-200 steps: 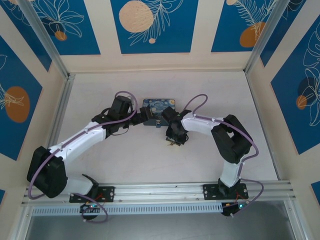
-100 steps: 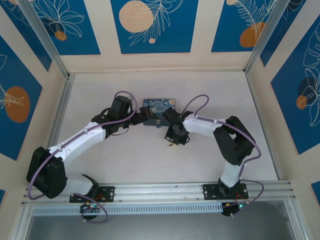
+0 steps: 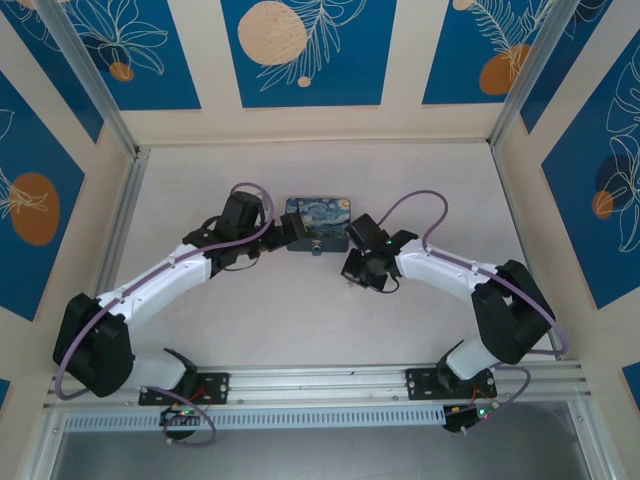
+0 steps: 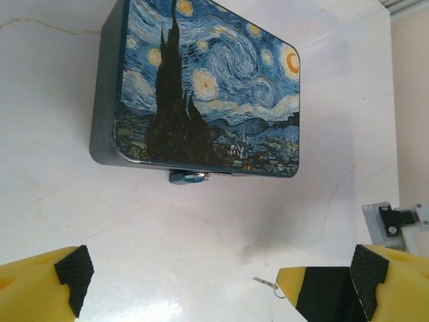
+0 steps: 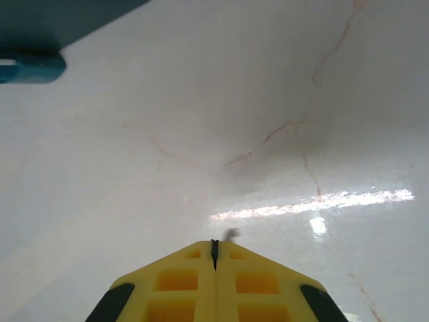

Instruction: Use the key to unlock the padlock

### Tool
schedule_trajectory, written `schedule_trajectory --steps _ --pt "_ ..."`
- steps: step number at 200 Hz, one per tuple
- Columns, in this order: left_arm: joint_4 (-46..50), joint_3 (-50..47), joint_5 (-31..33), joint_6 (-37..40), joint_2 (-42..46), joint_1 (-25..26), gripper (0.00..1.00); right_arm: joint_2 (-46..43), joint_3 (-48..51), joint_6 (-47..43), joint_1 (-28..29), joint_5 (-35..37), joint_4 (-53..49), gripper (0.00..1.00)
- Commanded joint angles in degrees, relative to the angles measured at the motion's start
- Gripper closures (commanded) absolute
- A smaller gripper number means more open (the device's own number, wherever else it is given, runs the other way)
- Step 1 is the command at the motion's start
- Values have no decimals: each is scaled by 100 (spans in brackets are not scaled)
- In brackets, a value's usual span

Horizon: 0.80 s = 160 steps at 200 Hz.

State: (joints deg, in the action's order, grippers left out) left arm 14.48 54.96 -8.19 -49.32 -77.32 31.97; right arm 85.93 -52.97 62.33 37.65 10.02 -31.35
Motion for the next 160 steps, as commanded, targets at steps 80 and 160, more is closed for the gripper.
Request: schedule_trajectory --steps 80,160 --pt "-271 -38 -316 -338 -104 31 0 -339 227 -334 4 -399 -226 100" --pt "-317 14 -284 -359 -196 66 0 -33 271 -532 115 62 -508 42"
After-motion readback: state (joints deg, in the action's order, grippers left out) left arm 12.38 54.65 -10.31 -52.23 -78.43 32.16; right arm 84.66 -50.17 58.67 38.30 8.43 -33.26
